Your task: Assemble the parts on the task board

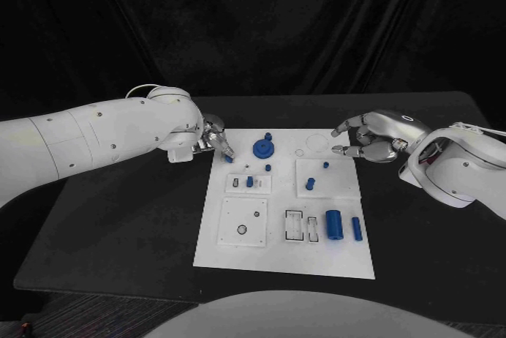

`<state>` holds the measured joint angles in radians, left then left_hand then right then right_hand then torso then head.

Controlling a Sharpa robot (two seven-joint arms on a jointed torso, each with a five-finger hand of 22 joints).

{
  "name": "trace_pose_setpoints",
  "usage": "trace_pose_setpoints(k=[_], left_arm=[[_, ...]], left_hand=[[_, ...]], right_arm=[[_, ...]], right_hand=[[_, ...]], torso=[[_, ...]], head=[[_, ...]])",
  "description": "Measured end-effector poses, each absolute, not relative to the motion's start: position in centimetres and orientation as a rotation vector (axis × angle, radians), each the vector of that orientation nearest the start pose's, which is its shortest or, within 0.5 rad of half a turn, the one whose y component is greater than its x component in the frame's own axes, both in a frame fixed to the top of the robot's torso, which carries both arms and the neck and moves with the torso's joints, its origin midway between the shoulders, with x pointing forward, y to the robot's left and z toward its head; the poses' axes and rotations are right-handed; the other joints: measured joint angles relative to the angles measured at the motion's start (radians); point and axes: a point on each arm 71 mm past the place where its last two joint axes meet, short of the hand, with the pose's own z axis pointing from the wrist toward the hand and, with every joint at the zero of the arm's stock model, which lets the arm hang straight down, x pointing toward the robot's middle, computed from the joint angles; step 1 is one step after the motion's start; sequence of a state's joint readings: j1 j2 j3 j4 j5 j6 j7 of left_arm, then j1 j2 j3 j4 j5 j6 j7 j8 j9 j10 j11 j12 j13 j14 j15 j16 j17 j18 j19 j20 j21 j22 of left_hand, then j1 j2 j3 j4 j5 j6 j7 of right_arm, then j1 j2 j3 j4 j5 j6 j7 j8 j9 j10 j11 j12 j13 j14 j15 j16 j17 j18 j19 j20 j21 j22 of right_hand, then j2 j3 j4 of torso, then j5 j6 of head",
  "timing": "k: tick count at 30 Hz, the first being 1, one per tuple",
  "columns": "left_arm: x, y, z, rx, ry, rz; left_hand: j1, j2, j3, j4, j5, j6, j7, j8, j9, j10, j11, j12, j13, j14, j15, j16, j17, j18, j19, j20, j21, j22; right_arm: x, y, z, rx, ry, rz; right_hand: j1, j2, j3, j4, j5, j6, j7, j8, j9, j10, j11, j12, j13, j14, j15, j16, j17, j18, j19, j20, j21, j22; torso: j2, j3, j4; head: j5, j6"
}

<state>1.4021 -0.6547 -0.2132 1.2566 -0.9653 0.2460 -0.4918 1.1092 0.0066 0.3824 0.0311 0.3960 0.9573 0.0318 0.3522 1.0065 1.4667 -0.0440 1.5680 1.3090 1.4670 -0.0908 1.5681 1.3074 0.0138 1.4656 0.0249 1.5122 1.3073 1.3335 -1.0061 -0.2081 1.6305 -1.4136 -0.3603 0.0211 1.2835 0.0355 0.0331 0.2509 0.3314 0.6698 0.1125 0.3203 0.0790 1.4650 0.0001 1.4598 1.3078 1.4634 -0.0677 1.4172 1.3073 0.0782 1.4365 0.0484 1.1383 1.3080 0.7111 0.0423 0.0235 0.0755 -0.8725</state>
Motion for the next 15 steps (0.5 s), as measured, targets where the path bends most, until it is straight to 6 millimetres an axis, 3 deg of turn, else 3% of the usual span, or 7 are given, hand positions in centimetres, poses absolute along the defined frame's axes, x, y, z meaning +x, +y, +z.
trace_pose_setpoints(k=[1,15], left_arm=[[53.31,20.56,-20.00,-0.140,2.382,-0.302],[52.72,20.91,-19.90,-0.150,2.366,-0.319]], left_hand=[[-0.005,-0.005,0.022,-0.013,0.000,0.000,0.000,0.000,0.000,0.000,0.000,0.000,0.000,0.000,0.000,0.000,0.000,0.000,0.000,0.000,-0.001,0.000],[-0.023,-0.022,0.054,-0.005,0.016,0.000,0.000,0.000,0.005,0.000,0.000,0.000,0.000,0.000,0.000,0.000,0.000,0.000,0.000,0.000,-0.004,0.000]], right_arm=[[45.92,-24.38,-17.08,-0.235,1.644,0.671],[45.93,-24.39,-17.13,-0.236,1.647,0.670]], right_hand=[[0.000,0.000,0.000,0.000,0.000,0.000,0.000,0.000,0.000,0.000,0.000,0.000,0.000,0.000,0.000,-0.001,0.000,0.000,0.000,0.000,0.000,0.000],[0.009,0.002,0.006,-0.006,0.005,0.000,0.000,0.000,-0.002,-0.004,0.004,-0.004,0.002,0.000,0.000,-0.004,0.000,0.000,0.000,0.000,-0.009,0.000]], torso=[[0.000,-0.0001,0.0000],[0.001,-0.0005,0.0007]], head=[[0.000,0.000],[0.002,0.000]])
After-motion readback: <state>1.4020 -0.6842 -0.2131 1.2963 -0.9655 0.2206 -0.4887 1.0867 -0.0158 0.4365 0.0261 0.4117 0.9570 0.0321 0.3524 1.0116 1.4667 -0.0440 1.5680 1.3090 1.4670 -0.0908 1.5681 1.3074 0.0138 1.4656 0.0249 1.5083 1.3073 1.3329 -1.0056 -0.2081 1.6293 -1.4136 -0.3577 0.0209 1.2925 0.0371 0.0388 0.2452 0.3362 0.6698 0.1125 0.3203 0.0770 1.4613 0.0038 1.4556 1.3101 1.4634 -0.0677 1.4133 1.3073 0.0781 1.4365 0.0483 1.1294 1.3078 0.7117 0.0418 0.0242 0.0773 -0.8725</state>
